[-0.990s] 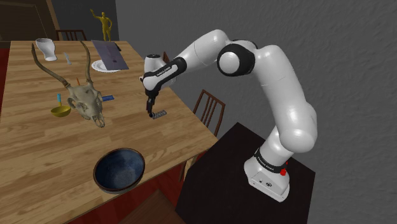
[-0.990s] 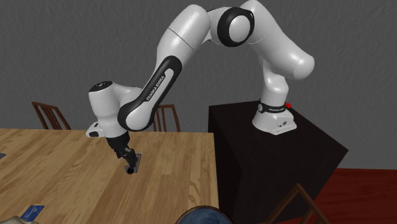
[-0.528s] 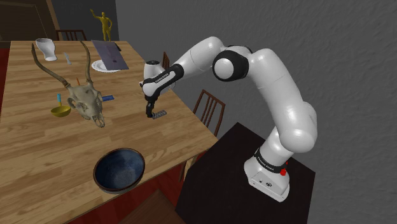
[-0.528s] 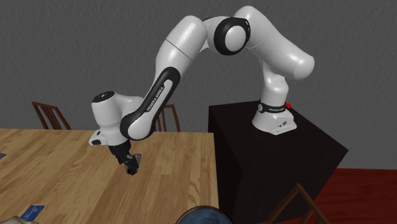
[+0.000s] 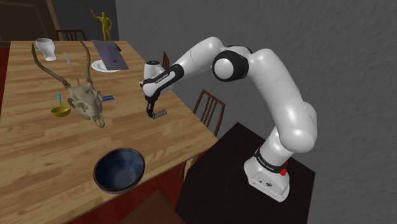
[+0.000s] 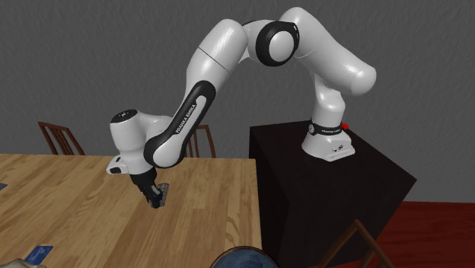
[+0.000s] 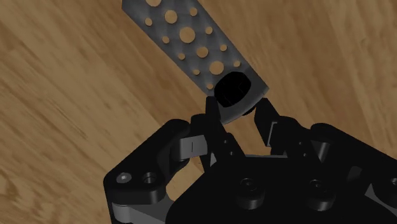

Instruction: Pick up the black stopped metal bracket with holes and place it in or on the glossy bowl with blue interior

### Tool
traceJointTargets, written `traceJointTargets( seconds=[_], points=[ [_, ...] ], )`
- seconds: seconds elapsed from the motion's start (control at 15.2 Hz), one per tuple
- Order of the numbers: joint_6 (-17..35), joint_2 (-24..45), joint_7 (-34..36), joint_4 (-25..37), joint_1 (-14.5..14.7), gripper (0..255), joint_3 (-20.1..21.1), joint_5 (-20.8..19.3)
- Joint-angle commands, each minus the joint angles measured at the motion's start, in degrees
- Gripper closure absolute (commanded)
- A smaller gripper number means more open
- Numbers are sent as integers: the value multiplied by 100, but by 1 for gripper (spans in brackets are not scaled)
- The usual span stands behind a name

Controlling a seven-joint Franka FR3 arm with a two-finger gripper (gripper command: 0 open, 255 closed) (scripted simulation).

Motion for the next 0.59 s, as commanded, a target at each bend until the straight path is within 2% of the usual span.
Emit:
traceJointTargets(
  seconds=[0.0, 0.53],
  points=[
    [-1, 2, 0, -2, 1, 255, 1, 1],
    [-32, -64, 0, -36, -1, 255, 2, 1]
  ],
)
